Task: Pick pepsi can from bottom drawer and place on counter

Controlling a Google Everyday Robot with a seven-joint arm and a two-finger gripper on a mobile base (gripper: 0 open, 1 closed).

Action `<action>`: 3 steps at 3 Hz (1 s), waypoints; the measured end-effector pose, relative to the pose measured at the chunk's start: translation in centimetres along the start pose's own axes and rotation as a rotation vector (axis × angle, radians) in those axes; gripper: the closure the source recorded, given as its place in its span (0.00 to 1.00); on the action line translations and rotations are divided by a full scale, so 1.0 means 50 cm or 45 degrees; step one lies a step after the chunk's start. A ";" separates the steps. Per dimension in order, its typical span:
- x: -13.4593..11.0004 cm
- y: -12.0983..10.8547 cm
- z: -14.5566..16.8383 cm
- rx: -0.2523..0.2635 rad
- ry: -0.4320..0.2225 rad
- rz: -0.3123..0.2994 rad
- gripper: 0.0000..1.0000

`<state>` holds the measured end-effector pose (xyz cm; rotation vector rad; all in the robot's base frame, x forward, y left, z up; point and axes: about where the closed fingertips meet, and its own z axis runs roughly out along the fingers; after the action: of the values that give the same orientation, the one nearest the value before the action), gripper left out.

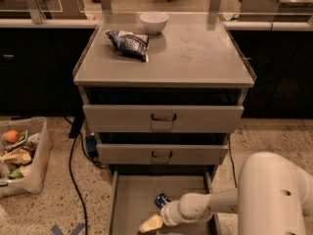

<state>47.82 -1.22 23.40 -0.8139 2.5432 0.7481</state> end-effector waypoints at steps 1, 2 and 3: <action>0.033 -0.058 0.099 0.069 0.070 0.055 0.00; 0.033 -0.058 0.099 0.069 0.070 0.055 0.00; 0.025 -0.074 0.123 0.123 0.082 0.054 0.00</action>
Offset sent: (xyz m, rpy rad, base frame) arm 0.0136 -0.0008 -0.0469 -0.0547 0.0320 -0.0441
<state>50.22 -0.73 16.54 -0.7667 2.6383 0.6158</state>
